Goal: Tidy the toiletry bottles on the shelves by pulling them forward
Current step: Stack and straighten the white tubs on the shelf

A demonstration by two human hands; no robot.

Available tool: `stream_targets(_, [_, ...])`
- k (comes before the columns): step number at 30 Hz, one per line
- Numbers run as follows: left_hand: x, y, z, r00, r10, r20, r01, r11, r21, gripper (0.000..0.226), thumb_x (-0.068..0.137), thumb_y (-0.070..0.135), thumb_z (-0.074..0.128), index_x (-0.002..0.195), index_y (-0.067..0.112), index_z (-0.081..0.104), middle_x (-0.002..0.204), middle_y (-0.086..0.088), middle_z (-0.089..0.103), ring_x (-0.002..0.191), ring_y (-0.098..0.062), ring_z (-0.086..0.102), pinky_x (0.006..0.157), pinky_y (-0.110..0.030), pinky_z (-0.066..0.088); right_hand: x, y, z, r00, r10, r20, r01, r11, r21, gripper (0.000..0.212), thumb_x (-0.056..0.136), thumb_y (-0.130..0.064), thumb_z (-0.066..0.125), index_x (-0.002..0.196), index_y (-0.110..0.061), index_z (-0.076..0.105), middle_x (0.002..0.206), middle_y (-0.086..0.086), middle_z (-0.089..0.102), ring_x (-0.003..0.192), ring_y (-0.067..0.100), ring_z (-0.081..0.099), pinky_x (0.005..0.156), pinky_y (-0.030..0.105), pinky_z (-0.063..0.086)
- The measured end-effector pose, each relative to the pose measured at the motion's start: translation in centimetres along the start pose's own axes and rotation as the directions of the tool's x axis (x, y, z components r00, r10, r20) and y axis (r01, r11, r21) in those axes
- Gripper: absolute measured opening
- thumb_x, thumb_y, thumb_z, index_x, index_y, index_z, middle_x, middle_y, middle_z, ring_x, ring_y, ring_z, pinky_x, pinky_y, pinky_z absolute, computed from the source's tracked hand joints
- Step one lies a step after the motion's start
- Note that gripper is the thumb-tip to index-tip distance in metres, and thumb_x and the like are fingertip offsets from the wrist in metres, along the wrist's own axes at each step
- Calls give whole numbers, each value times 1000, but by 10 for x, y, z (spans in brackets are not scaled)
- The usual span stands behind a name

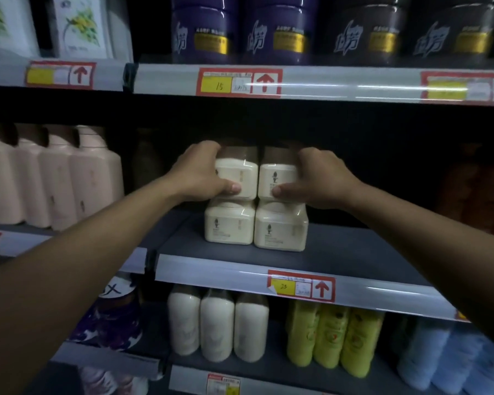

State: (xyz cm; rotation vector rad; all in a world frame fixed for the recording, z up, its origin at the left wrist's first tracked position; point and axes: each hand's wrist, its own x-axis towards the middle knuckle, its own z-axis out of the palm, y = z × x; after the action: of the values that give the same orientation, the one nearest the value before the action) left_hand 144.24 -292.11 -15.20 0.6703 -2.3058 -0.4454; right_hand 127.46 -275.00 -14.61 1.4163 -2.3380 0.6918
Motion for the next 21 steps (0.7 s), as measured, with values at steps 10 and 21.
stream_targets(10, [-36, -49, 42, 982, -187, -13, 160, 873, -461, 95, 52, 70, 90, 131, 30, 55, 130, 10, 69, 120, -12, 66, 105, -47, 55, -31, 28, 35, 976, 213, -47, -181, 911, 371, 79, 70, -57, 89, 121, -15, 46, 121, 0, 62, 103, 17, 66, 76, 36, 62])
stream_targets(21, [-38, -62, 68, 991, -124, 48, 131, 846, -516, 103, 41, 54, 100, 133, 32, 60, 124, 14, 74, 116, -6, 69, 107, -41, 55, -40, 46, 73, 978, 147, 150, -209, 684, 699, 105, 44, -67, 95, 134, -28, 57, 125, -7, 72, 113, 14, 70, 96, 45, 61])
